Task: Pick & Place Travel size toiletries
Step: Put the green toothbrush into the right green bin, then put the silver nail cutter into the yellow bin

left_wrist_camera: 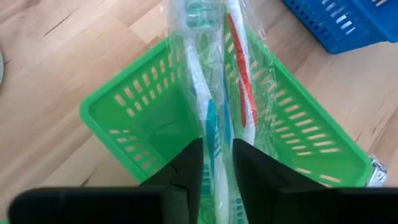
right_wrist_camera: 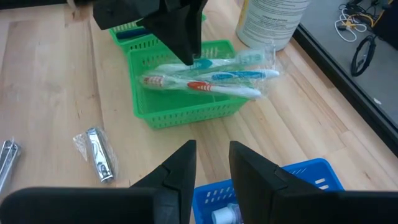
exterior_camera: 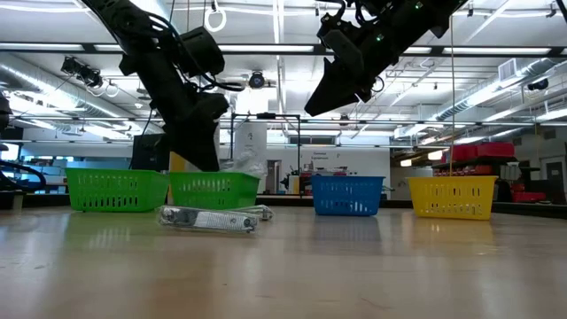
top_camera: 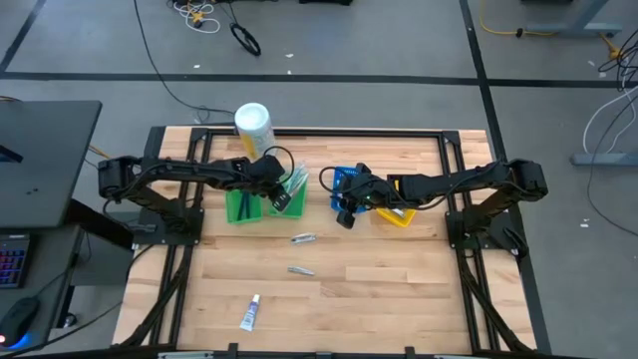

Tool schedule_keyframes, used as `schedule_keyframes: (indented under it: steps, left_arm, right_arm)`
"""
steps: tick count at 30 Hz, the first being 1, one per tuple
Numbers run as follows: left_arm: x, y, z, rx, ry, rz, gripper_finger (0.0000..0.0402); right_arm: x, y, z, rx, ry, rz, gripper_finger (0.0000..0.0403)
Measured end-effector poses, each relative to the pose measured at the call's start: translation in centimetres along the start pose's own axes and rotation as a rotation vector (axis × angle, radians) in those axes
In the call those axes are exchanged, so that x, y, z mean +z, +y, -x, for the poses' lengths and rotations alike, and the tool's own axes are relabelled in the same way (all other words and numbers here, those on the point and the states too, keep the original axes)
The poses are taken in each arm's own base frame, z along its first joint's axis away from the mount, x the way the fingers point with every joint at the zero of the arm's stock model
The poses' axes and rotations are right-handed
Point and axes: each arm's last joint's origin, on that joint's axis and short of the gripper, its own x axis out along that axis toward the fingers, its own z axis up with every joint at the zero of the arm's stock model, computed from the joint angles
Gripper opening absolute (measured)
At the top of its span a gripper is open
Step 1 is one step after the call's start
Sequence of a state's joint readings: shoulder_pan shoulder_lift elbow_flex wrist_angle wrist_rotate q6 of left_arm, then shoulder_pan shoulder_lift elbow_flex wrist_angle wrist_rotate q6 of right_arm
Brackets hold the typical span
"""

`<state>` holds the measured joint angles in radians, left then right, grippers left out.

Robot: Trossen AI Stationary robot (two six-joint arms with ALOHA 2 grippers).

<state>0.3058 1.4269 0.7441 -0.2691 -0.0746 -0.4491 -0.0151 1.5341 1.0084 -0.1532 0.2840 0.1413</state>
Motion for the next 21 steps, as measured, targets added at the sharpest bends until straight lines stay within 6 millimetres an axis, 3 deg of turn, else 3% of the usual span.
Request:
schedule_keyframes:
  steps: [6,11,15,21]
  left_arm:
    - [0.1,0.1,0.0,0.027,-0.021,-0.024,0.0142]
    - [0.3,-0.1,0.7,-0.014,-0.035,-0.031,0.0159]
    - [0.6,-0.4,2.6,-0.059,-0.084,-0.077,0.0158]
    - [0.8,-1.0,5.7,-0.107,-0.194,-0.182,0.0148]
  right_arm:
    - [0.0,0.0,0.0,0.000,0.000,0.002,0.0106]
    - [0.1,-0.4,-0.1,-0.010,-0.003,0.005,0.0106]
    - [0.0,-0.7,-0.3,-0.006,0.012,-0.010,0.0106]
    - [0.3,-0.1,-0.7,0.137,-0.022,0.035,0.0106]
